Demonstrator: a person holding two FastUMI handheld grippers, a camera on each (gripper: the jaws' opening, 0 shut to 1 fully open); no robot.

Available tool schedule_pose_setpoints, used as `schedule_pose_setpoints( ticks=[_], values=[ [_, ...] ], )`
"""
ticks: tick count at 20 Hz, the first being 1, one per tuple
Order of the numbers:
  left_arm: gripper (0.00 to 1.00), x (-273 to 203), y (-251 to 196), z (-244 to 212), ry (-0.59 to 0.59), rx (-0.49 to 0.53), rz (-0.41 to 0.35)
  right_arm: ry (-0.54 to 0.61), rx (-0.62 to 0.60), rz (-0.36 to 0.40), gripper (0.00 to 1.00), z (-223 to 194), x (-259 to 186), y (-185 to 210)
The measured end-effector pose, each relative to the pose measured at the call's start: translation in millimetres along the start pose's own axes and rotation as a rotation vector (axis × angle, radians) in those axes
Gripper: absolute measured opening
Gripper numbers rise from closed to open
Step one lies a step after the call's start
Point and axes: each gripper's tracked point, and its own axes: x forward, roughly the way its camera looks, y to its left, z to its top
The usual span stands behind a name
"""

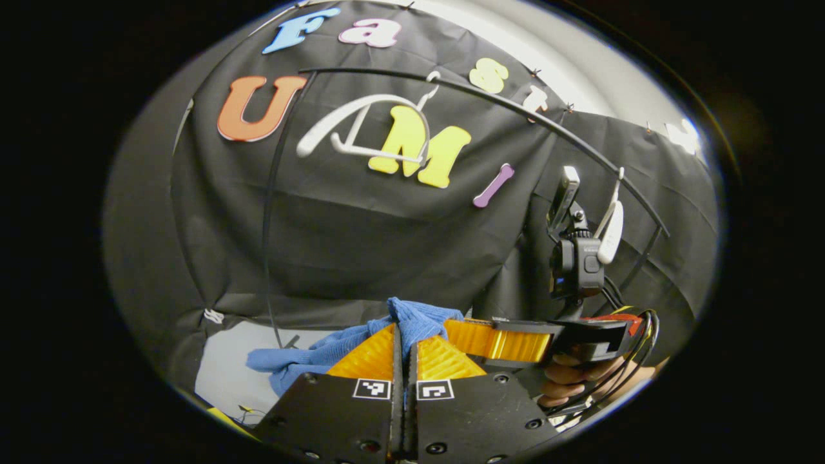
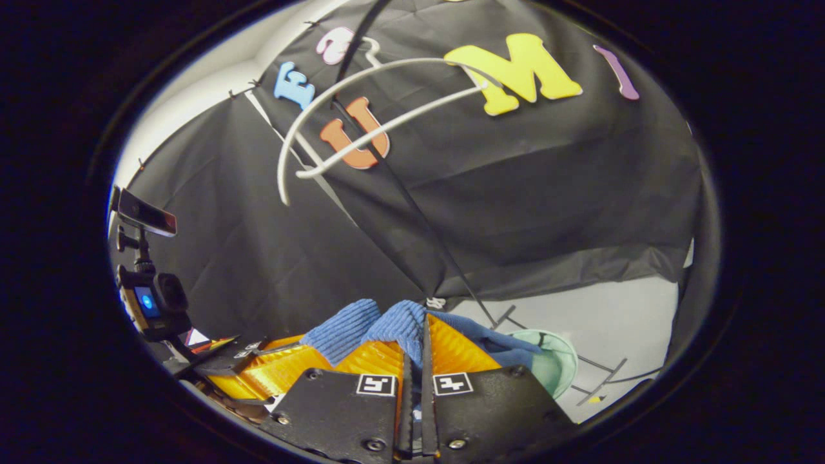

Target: Grasp the clothes on the hanger with both hands and then place them into the laundry hamper below.

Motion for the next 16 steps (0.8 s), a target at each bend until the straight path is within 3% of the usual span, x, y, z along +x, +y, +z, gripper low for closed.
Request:
schedule_pose_setpoints(
  ticks=[7,8,13,14,15,16],
  values=[
    [0.01,32.7,10.2,-38.9,0.097,-0.083,-0.021,0.055,-0.016,-0.126,0.09,-25.2,21.9,-47.6],
    [0.12,39.8,9.1,-45.0,0.111,-0.082,-0.012,0.062,-0.025,-0.146,0.09,-28.7,26.1,-56.4],
    [0.13,80.0,0.1,-67.2,0.24,-0.097,0.08,0.163,-0.055,-0.284,0.1,-61.1,40.8,-100.2],
    [0.03,85.8,-4.2,-71.2,0.281,-0.099,0.09,0.189,-0.07,-0.314,0.1,-67.6,41.8,-106.2],
    [0.05,92.0,-4.5,-74.0,0.319,-0.095,0.106,0.219,-0.085,-0.342,0.12,-74.8,44.3,-112.1],
    [0.14,98.1,-3.1,-75.1,0.358,-0.094,0.126,0.246,-0.089,-0.367,0.17,-82.7,43.9,-122.3]
  ],
)
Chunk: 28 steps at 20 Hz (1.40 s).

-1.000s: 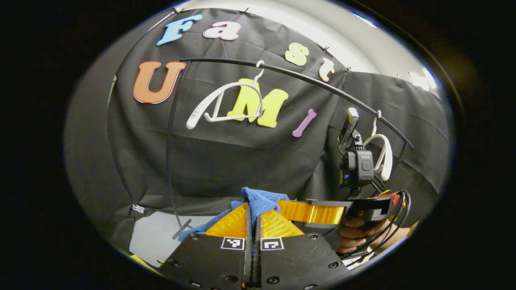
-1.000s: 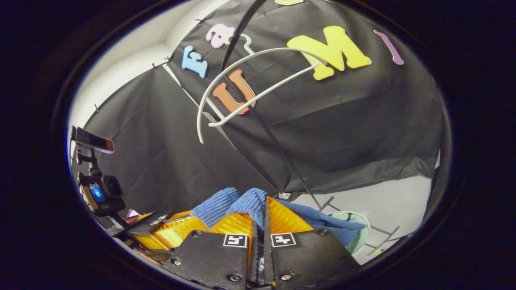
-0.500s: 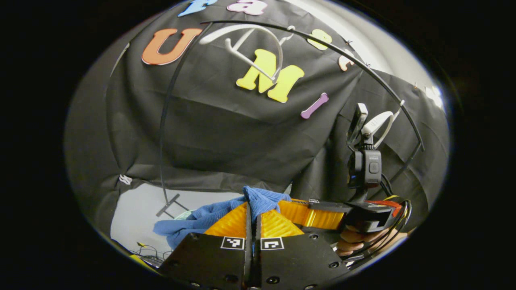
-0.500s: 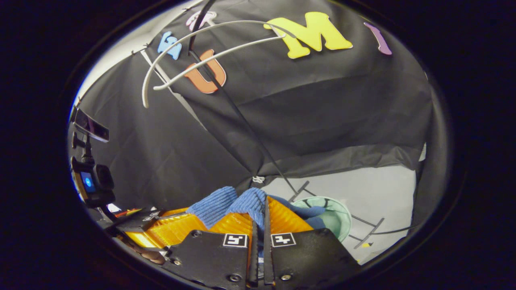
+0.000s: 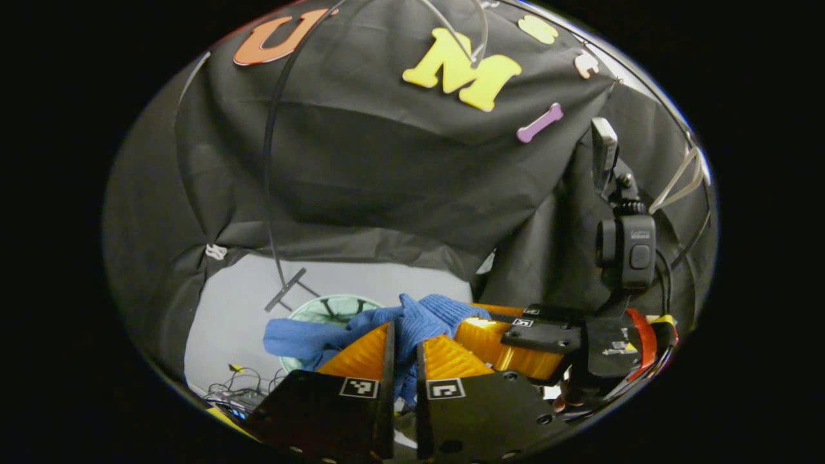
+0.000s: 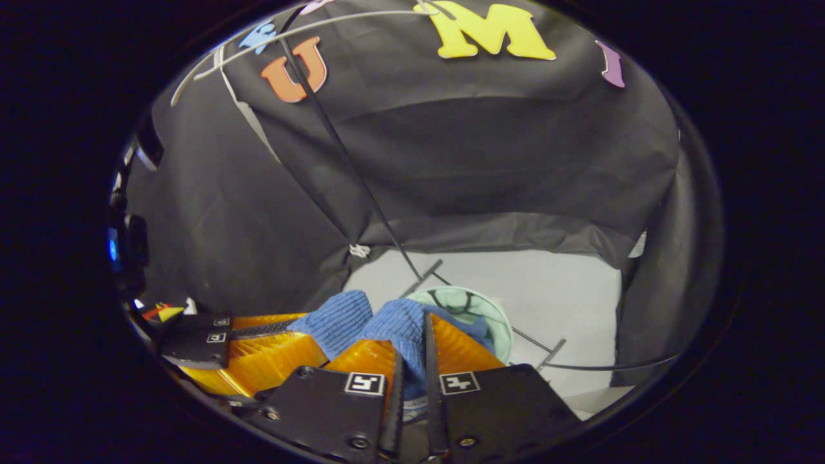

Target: Grasp the clothes on the hanger with both hands and then place them into the laundry hamper below.

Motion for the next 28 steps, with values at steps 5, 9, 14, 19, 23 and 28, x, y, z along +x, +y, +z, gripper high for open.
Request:
schedule_pose_setpoints(
  ticks=[5,9,14,19,23,28],
  values=[
    [0.77,-8.6,3.4,0.5,0.022,-0.021,0.024,0.0,-0.019,-0.073,0.52,-4.0,-0.8,-28.0],
    [0.89,-13.0,14.9,3.0,-0.003,-0.022,0.05,-0.02,-0.045,-0.072,0.67,-14.8,-15.4,-36.2],
    [0.89,-31.4,7.8,9.3,-0.055,-0.055,0.069,-0.071,-0.117,-0.067,0.65,-33.6,-44.0,-43.5],
    [0.89,-63.3,-9.5,17.6,-0.134,-0.016,0.121,-0.153,-0.185,-0.05,0.65,-45.1,-76.0,-51.5],
    [0.89,-88.4,-21.1,25.5,-0.211,0.005,0.156,-0.227,-0.177,-0.06,0.65,-58.1,-117.3,-73.2],
    [0.88,-106.7,-43.2,34.6,-0.265,0.031,0.18,-0.293,-0.109,-0.136,0.67,-72.8,-162.7,-130.0]
  ],
)
